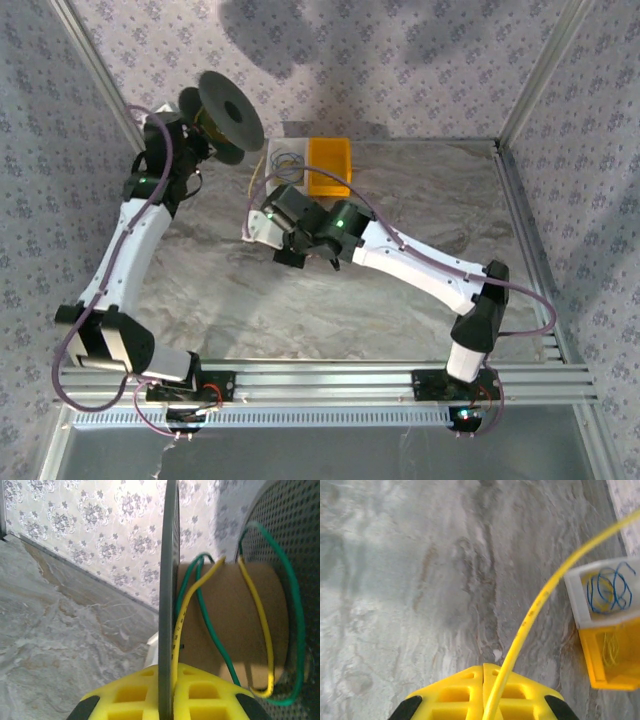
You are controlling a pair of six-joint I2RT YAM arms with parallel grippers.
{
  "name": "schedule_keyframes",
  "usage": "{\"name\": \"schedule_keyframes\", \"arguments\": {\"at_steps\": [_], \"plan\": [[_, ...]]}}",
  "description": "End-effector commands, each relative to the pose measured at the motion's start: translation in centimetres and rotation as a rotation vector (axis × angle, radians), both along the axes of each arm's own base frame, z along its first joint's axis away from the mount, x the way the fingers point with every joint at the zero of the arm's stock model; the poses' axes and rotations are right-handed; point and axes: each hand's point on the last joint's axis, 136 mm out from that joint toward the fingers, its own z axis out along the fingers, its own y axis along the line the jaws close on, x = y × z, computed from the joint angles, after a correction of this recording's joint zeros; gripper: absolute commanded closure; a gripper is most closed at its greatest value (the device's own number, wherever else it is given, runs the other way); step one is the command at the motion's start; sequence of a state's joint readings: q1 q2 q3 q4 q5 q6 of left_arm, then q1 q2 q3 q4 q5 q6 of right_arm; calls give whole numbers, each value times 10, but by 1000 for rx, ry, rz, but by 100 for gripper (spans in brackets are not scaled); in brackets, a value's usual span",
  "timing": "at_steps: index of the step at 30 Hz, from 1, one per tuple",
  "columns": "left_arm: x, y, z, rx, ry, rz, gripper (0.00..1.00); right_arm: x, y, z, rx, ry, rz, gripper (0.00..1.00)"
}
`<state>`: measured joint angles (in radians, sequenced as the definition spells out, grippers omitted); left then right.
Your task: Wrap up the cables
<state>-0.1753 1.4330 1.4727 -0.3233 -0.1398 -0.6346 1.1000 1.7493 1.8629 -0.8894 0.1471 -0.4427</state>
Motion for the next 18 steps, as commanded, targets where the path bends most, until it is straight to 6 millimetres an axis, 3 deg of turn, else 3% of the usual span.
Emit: {"name": "schedule_keyframes", "arguments": {"at_steps": [1,5,9,14,18], "plan": [[16,17,45,135,-144,122,100,-25,-5,18,-65,-22,125,100],[22,-4,17,226,-58,48,100,-22,-8,74,47,-118,139,100],[20,-46,-5,375,23,-123,100,-3,-19,126,173,-201,116,100],[-4,-103,-35,590,126,-375,100,47,-44,167,250,-292,22,100],[-31,-125,-55,731,193,-519,100,87,-67,187,284,-340,-52,100]]}}
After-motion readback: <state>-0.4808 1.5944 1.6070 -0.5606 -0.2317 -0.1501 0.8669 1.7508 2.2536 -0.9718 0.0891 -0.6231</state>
